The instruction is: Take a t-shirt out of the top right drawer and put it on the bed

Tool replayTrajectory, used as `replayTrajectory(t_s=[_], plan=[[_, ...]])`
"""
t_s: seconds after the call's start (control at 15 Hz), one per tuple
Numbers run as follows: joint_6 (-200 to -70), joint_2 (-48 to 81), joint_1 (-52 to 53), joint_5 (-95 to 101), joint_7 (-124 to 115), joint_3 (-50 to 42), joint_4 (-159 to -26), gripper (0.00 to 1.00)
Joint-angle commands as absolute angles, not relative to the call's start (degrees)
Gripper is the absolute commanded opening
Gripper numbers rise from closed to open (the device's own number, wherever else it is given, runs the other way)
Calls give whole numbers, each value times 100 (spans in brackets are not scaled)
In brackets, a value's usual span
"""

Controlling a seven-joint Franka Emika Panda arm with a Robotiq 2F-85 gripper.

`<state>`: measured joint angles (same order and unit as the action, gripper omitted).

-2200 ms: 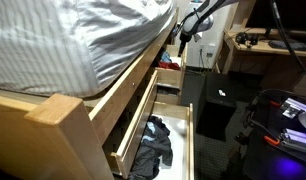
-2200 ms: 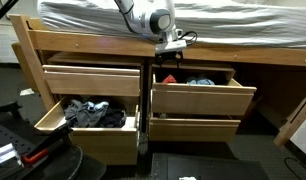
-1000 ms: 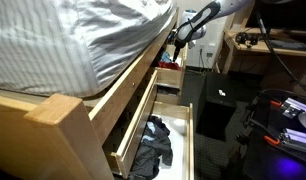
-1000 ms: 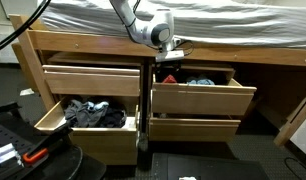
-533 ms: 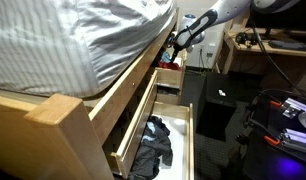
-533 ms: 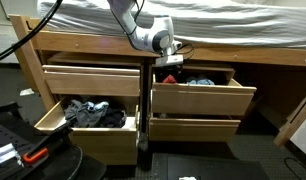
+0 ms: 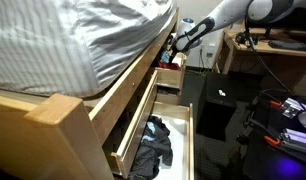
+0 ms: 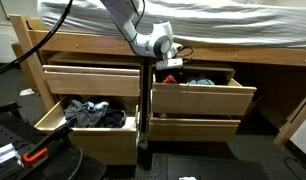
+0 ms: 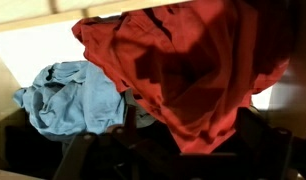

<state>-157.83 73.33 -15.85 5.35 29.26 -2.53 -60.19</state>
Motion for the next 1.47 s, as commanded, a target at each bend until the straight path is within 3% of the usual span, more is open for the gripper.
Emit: replayTrajectory(t_s=[0.0, 0.4, 0.47, 0.53, 0.6, 0.73, 1.27, 1.4], plan=[[-15226, 7453, -1641, 678, 2817, -209, -5813, 100], [-15331, 7407, -1651, 656, 2820, -165, -5937, 100], [-15284, 7424, -1652, 664, 2844, -161, -5918, 96], [-15223, 7429, -1667, 657, 2877, -136, -5914, 81], [-15160, 7440, -1690, 638, 2901, -100, -5903, 72], [-15073, 7447, -1734, 616, 2958, -41, -5905, 63], [-15055, 7467, -1894, 565, 2999, 86, -5862, 5], [-15076, 7463, -1925, 560, 2997, 93, -5862, 0]])
